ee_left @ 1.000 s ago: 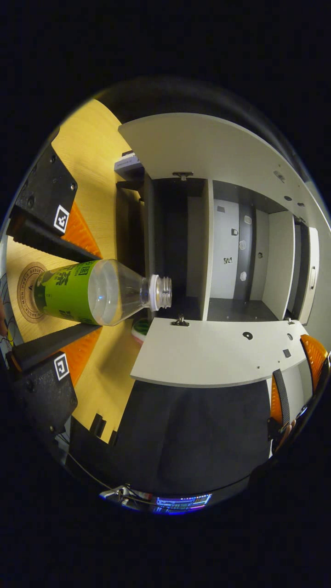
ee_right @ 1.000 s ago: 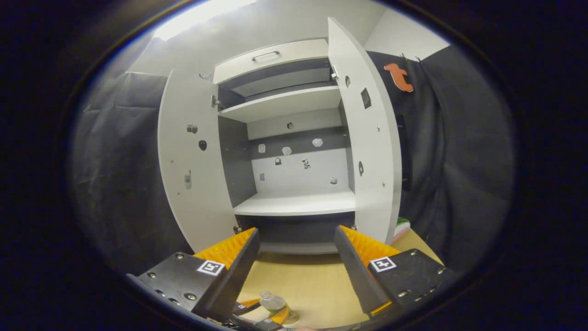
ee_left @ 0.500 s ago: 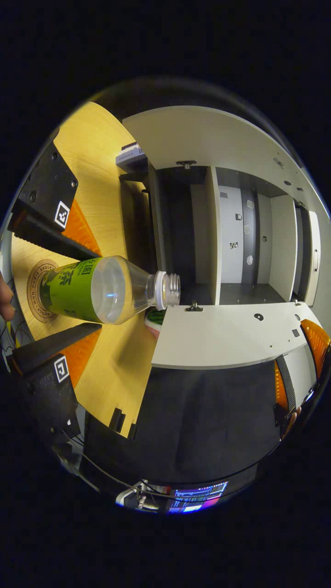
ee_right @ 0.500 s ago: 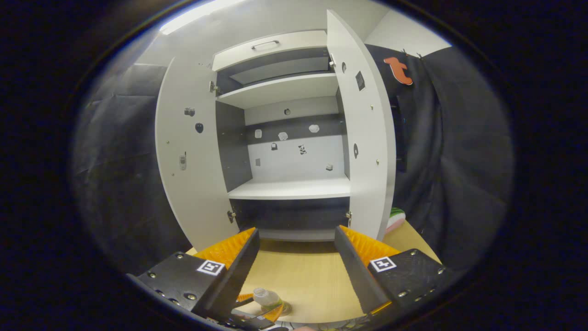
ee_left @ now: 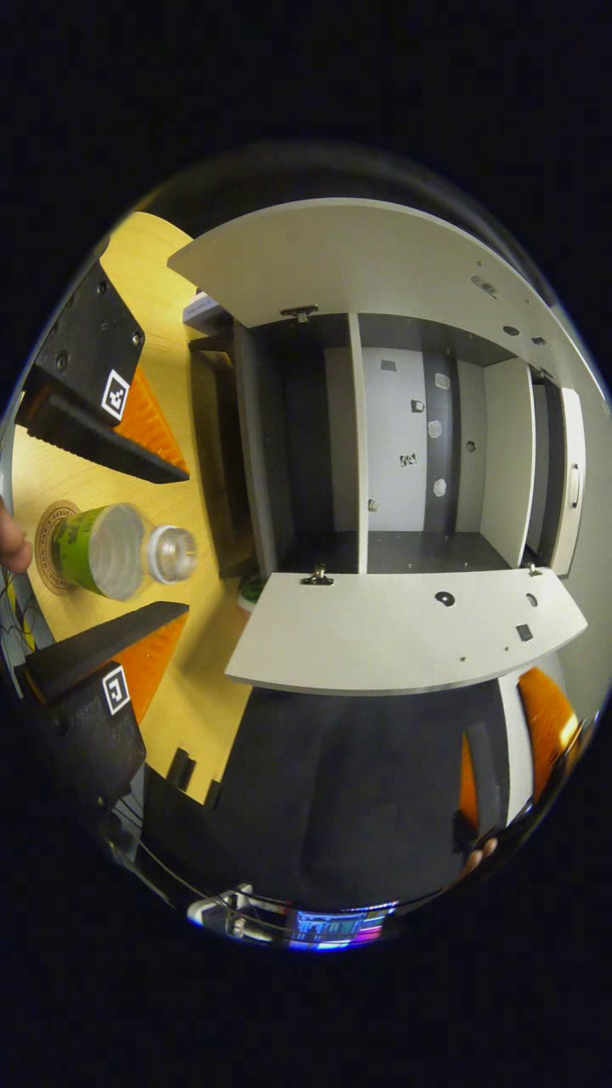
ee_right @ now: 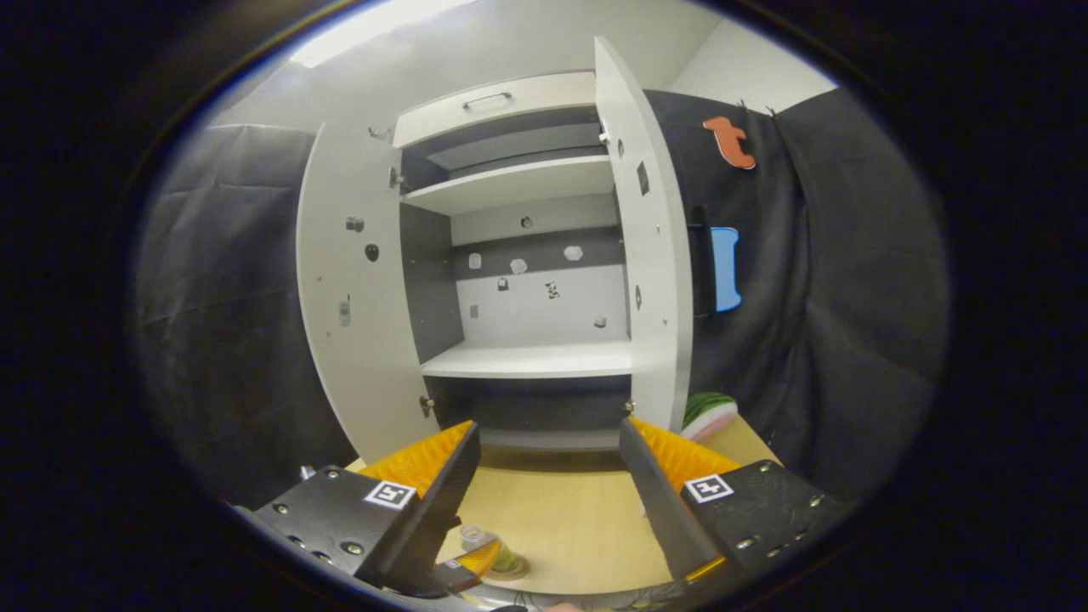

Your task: Grasp the bottle in the cabinet with the left hand and place it on the coaster, then close the right door with the right hand and the left door with the left hand.

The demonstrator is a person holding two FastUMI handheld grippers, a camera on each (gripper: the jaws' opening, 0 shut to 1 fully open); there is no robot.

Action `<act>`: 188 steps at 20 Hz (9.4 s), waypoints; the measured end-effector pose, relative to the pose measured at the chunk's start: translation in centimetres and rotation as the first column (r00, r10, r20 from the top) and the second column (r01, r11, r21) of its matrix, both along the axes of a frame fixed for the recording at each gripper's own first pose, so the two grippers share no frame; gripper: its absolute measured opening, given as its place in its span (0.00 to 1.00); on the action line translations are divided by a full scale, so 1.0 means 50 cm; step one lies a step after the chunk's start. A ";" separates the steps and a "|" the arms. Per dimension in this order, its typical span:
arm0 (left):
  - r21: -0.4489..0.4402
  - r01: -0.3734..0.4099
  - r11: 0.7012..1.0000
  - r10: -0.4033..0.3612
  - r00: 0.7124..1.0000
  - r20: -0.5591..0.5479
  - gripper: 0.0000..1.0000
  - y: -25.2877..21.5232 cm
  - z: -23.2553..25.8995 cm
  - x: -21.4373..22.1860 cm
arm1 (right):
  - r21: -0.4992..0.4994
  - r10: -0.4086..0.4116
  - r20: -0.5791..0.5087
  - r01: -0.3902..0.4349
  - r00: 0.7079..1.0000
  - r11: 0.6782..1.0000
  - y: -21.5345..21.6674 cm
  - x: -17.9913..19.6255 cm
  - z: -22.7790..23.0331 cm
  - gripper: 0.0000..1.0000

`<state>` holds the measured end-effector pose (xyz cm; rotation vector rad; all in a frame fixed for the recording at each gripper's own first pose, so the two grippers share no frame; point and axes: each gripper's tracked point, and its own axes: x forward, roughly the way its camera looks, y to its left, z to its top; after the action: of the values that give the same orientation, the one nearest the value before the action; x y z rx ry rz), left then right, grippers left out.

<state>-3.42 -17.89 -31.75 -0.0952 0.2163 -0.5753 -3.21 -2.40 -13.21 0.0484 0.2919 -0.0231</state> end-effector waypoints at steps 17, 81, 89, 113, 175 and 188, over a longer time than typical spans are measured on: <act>-0.057 -0.124 0.991 0.129 0.987 0.096 0.95 0.114 0.469 0.091 | -0.162 -0.170 0.147 0.194 0.974 0.968 -0.378 0.003 0.121 0.99; -0.078 -0.504 0.860 0.510 0.846 0.158 0.92 0.692 0.550 0.166 | -0.124 -0.004 0.204 0.030 0.979 0.992 -0.118 0.370 0.143 0.86; -0.067 -0.527 0.847 0.531 0.839 0.118 0.95 0.762 0.515 0.188 | -0.134 -0.001 0.184 0.026 0.983 0.991 -0.082 0.365 0.125 0.98; -0.104 -0.563 0.820 0.571 0.819 0.063 0.96 0.815 0.560 0.373 | -0.172 -0.042 0.128 0.064 0.991 0.983 -0.157 0.122 0.129 0.95; -0.097 -0.311 0.945 0.320 0.943 0.087 0.92 0.429 0.562 0.408 | -0.183 -0.012 0.159 0.042 0.987 0.982 0.074 0.020 0.172 0.92; -0.088 -0.294 0.952 0.302 0.948 0.102 0.96 0.307 0.570 0.322 | -0.203 -0.034 0.140 0.062 0.990 0.977 0.053 0.038 0.155 0.95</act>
<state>12.66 -2.54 -3.24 -0.1607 0.0670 -0.2852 -1.32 0.25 -5.46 -0.1494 0.1505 -0.0976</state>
